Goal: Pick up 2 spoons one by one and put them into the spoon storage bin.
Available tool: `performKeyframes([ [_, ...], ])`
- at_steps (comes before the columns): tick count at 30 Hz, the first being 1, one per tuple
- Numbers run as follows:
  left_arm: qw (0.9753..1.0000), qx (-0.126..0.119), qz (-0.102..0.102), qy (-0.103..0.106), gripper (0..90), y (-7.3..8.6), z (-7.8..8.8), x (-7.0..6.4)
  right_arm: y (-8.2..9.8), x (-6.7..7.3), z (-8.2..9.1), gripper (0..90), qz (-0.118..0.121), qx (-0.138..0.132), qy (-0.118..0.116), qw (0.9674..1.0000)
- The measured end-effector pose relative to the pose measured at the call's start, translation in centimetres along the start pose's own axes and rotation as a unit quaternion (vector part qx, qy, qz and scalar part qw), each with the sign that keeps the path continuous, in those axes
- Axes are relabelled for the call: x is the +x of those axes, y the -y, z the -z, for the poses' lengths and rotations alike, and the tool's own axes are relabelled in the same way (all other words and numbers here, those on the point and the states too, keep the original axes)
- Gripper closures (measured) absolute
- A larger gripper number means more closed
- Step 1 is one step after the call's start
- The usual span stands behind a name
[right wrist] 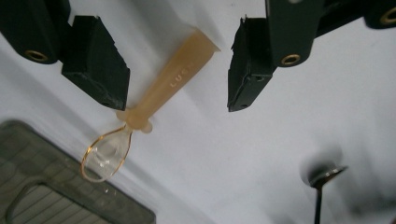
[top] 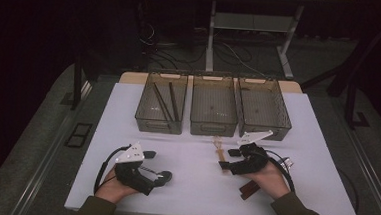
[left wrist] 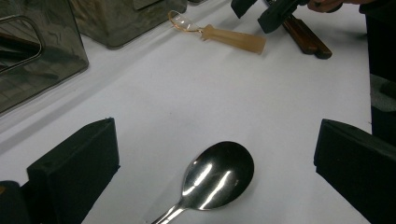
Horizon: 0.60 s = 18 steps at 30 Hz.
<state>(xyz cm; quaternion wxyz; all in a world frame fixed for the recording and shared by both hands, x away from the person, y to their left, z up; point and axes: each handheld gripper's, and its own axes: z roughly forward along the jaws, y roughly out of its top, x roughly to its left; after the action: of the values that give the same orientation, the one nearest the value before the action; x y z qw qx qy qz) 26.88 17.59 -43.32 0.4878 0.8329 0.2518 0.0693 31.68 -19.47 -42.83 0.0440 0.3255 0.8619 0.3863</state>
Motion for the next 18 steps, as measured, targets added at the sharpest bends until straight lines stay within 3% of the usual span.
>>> performKeyframes([
  [18,1.0000,0.000,-0.001,0.000,0.0,0.0,-0.1,0.1,0.8,0.9,-1.7,46.2,-0.007,0.021,0.021,0.9995],
])
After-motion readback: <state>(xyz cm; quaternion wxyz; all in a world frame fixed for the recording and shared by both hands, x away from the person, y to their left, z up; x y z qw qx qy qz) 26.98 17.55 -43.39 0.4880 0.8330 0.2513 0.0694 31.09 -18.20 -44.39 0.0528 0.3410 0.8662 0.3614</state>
